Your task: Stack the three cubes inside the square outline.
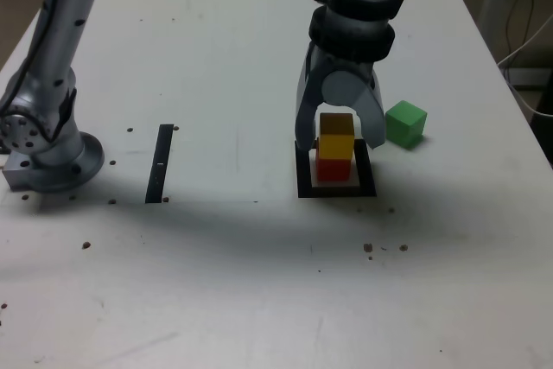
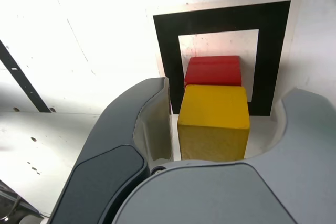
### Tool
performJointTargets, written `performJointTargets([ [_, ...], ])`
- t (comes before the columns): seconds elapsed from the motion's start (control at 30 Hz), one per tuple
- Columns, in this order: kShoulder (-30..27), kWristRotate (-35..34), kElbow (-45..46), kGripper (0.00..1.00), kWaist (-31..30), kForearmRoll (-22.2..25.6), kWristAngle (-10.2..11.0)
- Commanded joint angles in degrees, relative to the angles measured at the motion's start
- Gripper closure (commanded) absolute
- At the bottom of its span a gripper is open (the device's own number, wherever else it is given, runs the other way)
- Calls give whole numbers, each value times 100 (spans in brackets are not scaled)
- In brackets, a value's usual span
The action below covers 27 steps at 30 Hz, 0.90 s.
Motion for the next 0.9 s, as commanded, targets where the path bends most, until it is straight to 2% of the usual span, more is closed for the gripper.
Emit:
performJointTargets([
  [0.0,-60,5,-6,1,32,7,95],
  [0.37,-280,288,-95,1,376,54,679],
  [0.67,-207,902,-735,0,667,337,840],
  [0.87,99,1568,-1438,0,810,621,875],
])
